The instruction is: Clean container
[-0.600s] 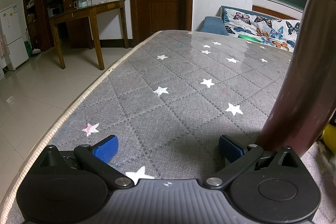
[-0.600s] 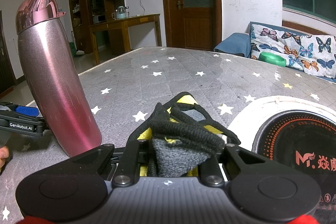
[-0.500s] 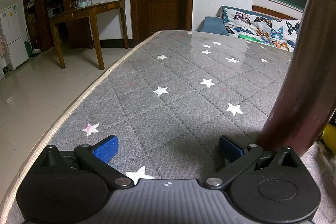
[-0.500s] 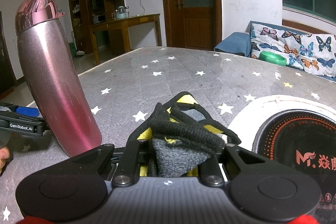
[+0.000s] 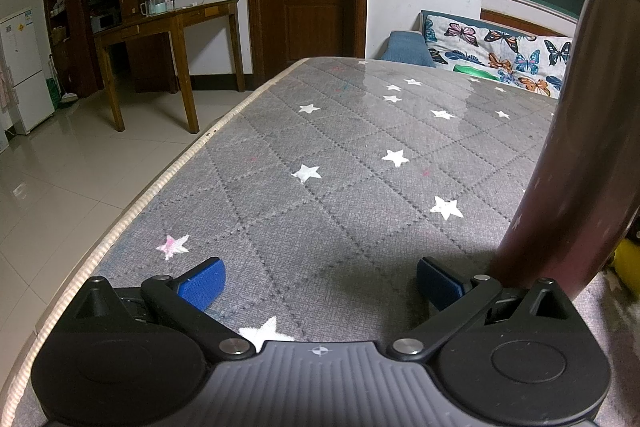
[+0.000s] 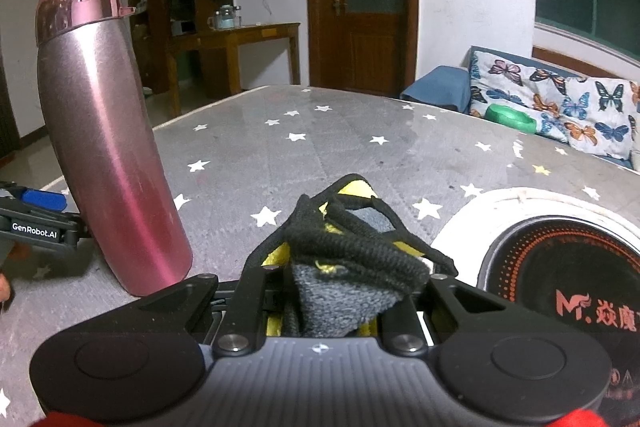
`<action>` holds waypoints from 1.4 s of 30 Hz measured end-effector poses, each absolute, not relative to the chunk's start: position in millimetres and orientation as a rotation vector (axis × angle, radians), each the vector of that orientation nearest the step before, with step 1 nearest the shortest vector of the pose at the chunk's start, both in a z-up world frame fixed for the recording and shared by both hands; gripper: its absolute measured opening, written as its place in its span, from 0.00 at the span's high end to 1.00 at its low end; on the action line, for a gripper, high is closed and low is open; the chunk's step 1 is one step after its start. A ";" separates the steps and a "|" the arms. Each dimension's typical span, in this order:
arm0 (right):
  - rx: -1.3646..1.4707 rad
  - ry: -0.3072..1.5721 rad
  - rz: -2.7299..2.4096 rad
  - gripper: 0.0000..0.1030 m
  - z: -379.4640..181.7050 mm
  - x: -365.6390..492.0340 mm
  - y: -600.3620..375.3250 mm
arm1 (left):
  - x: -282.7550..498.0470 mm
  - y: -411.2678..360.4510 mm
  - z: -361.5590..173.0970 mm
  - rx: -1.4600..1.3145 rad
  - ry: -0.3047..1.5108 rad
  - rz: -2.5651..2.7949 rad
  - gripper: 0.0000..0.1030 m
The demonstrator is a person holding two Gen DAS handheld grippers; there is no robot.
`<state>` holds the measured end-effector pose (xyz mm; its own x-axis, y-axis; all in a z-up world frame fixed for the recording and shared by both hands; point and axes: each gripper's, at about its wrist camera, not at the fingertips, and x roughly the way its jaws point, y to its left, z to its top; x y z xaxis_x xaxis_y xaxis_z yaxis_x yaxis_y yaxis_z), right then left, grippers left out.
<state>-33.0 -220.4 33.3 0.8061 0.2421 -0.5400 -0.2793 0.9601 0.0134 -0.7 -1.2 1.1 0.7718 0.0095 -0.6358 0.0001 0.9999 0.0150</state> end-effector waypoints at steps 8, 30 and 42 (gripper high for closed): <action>0.057 0.589 0.285 0.84 31.8 -47.9 -220.8 | 1.1 -1.5 0.0 0.012 0.699 0.006 0.00; 0.114 0.542 0.372 0.84 54.8 -61.1 -203.9 | -37.3 -6.8 91.2 -0.104 0.493 -0.225 0.00; 0.134 0.499 0.436 0.84 70.9 -65.3 -195.1 | -51.9 -24.8 120.0 -0.059 0.418 -0.363 0.00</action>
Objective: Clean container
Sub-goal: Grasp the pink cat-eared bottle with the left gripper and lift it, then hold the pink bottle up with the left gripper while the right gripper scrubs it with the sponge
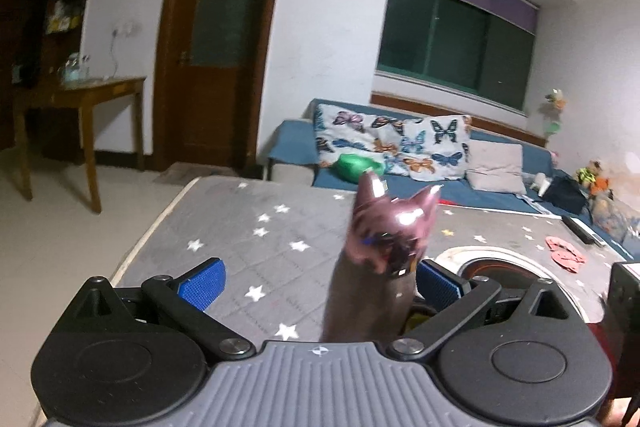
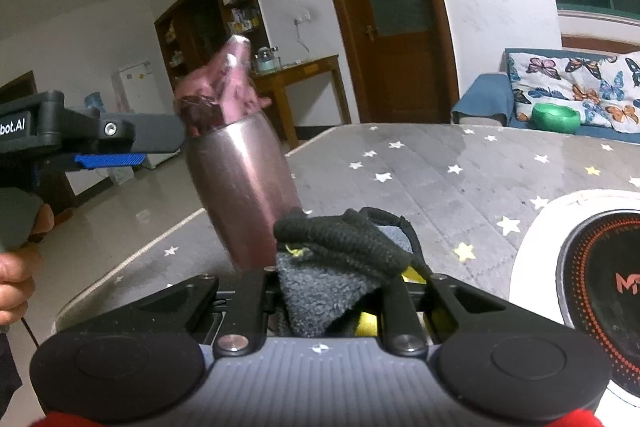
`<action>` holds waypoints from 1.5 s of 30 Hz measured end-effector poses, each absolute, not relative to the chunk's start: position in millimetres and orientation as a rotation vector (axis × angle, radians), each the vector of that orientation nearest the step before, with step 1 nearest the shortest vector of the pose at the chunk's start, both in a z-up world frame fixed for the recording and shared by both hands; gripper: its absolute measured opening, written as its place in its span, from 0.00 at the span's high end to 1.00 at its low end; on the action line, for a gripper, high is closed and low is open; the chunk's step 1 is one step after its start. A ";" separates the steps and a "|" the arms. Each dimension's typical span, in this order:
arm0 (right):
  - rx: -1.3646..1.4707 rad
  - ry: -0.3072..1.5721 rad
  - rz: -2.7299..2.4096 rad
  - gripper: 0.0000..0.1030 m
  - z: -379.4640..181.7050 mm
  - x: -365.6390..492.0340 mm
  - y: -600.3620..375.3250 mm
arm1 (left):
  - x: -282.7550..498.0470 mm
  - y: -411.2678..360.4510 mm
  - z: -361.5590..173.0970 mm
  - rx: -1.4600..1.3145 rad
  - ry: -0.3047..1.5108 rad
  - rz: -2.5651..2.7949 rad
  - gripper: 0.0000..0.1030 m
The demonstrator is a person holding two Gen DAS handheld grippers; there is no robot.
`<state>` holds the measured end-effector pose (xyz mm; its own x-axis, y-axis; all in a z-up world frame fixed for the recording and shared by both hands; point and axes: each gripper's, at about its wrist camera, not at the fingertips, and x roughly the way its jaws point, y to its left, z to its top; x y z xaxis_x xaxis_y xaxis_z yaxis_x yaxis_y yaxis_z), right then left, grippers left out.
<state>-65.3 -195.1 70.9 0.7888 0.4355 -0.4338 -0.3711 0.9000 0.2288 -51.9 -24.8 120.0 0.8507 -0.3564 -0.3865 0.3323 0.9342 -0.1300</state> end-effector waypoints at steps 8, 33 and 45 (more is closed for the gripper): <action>0.147 0.459 0.460 0.84 84.3 -72.4 -195.3 | -35.8 -48.6 127.4 -0.057 0.424 -0.439 0.00; 0.171 0.449 0.559 0.83 70.2 -66.3 -182.4 | 1.4 -50.2 121.5 -0.159 0.536 -0.530 0.19; 0.101 0.584 0.510 0.83 51.1 -55.9 -167.4 | -1.2 -50.0 118.5 -0.153 0.541 -0.531 0.23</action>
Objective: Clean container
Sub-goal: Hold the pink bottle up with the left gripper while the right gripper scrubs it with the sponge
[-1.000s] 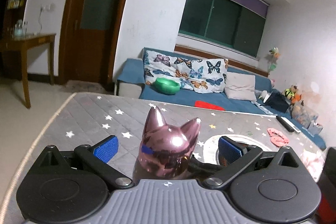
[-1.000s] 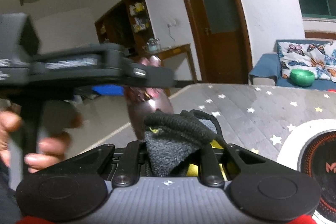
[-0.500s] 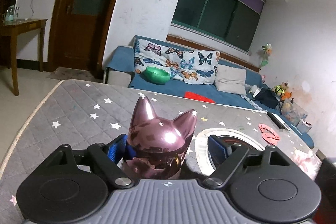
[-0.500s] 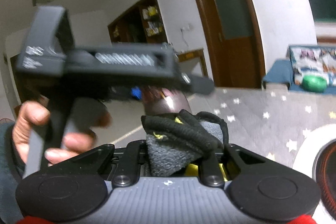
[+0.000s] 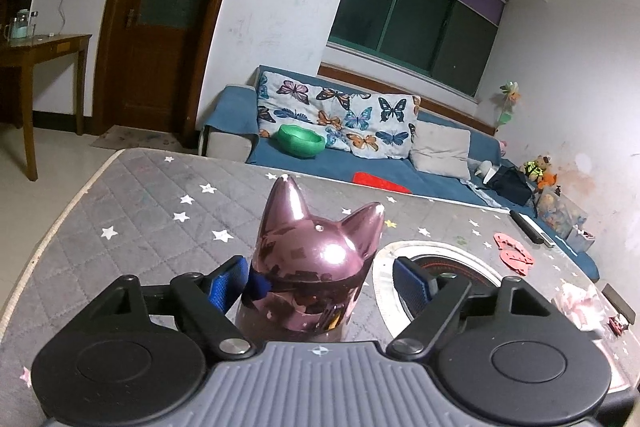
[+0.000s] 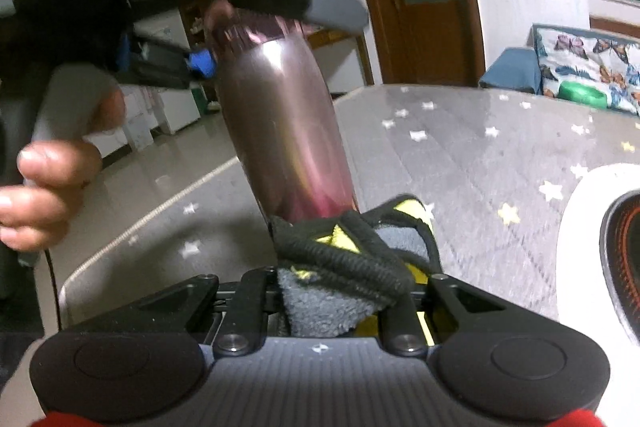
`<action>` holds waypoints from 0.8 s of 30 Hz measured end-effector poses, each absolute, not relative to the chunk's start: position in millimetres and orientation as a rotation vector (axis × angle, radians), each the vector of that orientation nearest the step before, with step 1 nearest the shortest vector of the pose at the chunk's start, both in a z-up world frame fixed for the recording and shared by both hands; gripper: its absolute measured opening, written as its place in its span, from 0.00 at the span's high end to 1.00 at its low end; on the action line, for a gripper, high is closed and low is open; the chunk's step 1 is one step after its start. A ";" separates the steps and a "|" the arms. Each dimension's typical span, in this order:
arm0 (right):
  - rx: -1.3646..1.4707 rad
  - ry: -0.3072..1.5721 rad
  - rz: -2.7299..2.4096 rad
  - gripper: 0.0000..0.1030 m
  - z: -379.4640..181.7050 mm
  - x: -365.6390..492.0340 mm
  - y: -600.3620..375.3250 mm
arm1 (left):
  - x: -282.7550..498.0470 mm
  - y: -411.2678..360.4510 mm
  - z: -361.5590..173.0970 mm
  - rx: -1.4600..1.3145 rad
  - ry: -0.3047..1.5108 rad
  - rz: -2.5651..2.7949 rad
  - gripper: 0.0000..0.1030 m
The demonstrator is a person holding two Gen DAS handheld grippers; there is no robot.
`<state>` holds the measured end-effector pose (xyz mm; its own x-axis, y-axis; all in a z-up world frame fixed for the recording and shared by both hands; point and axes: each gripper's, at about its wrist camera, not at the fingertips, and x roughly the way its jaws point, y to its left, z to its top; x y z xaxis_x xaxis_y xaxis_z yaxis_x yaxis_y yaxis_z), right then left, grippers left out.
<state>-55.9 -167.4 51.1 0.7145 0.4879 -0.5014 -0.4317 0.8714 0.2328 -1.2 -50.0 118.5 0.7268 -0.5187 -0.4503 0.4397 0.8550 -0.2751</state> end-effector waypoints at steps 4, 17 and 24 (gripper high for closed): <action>0.126 0.489 0.531 0.83 82.5 -65.7 -170.3 | 2.3 -50.3 117.1 -0.149 0.542 -0.534 0.30; 0.093 0.331 0.566 0.83 102.7 -68.2 -170.0 | 3.2 -46.5 119.3 -0.129 0.524 -0.529 0.33; 0.114 0.424 0.544 0.83 78.0 -60.2 -168.9 | 5.3 -47.2 116.3 -0.135 0.536 -0.527 0.33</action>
<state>-60.2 -168.9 78.0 0.7716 0.5240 -0.3606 -0.4776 0.8517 0.2157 5.3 -47.2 116.3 0.7308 -0.5115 -0.4519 0.4425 0.8592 -0.2569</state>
